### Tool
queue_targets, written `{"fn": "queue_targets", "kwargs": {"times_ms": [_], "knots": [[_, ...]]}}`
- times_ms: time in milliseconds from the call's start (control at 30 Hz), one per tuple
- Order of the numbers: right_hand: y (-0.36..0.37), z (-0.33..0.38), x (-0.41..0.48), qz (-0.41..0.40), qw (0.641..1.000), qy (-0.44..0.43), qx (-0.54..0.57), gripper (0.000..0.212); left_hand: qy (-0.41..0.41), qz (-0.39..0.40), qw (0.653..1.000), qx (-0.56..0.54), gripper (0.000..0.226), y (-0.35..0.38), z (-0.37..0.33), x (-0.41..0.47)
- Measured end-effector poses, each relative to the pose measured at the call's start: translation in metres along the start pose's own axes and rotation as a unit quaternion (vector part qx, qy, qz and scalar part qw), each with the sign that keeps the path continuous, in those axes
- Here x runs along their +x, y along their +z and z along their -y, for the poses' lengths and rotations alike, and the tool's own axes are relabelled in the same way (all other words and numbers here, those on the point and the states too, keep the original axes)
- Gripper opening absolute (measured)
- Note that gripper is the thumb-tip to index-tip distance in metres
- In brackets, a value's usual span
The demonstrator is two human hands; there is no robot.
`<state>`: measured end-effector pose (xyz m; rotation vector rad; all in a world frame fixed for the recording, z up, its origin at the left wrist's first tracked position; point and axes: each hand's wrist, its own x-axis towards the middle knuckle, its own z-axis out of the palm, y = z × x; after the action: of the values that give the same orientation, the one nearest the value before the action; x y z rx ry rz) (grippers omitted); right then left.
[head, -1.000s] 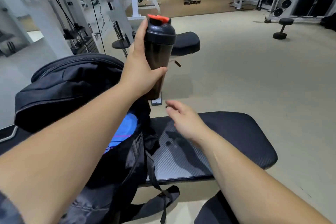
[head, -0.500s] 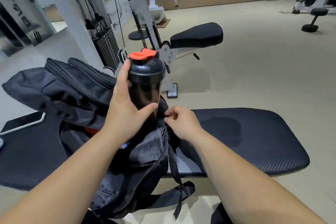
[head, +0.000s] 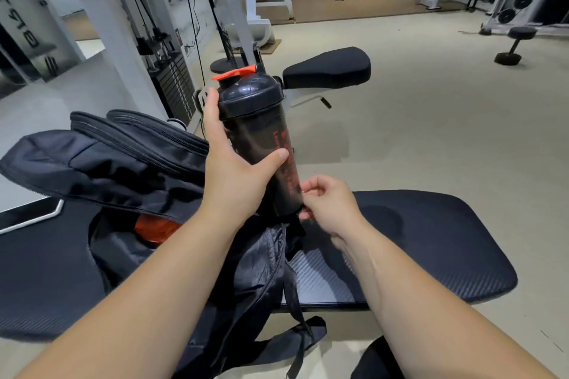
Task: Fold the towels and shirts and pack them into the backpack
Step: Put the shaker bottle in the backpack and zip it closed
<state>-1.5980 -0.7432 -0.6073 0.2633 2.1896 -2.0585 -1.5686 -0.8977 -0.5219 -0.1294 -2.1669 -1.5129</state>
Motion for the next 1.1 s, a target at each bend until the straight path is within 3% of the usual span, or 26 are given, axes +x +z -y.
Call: {"fn": "queue_targets", "kwargs": {"times_ms": [300, 500, 833, 1100], "knots": [[-0.015, -0.008, -0.006, -0.026, 0.999, 0.019, 0.029, 0.018, -0.006, -0.003, 1.0, 0.028, 0.123, 0.02, 0.019, -0.012], [-0.005, -0.004, -0.008, -0.046, 0.999, -0.026, 0.014, 0.023, -0.004, 0.059, 0.994, 0.09, 0.127, 0.011, 0.022, -0.007], [-0.012, -0.004, -0.012, -0.058, 0.997, -0.033, 0.032, 0.023, -0.017, -0.047, 0.999, 0.001, 0.118, 0.033, 0.021, -0.01], [-0.007, 0.0, -0.018, -0.035, 0.997, -0.044, 0.051, 0.021, -0.034, -0.148, 0.981, -0.121, 0.113, 0.026, 0.031, -0.022]]}}
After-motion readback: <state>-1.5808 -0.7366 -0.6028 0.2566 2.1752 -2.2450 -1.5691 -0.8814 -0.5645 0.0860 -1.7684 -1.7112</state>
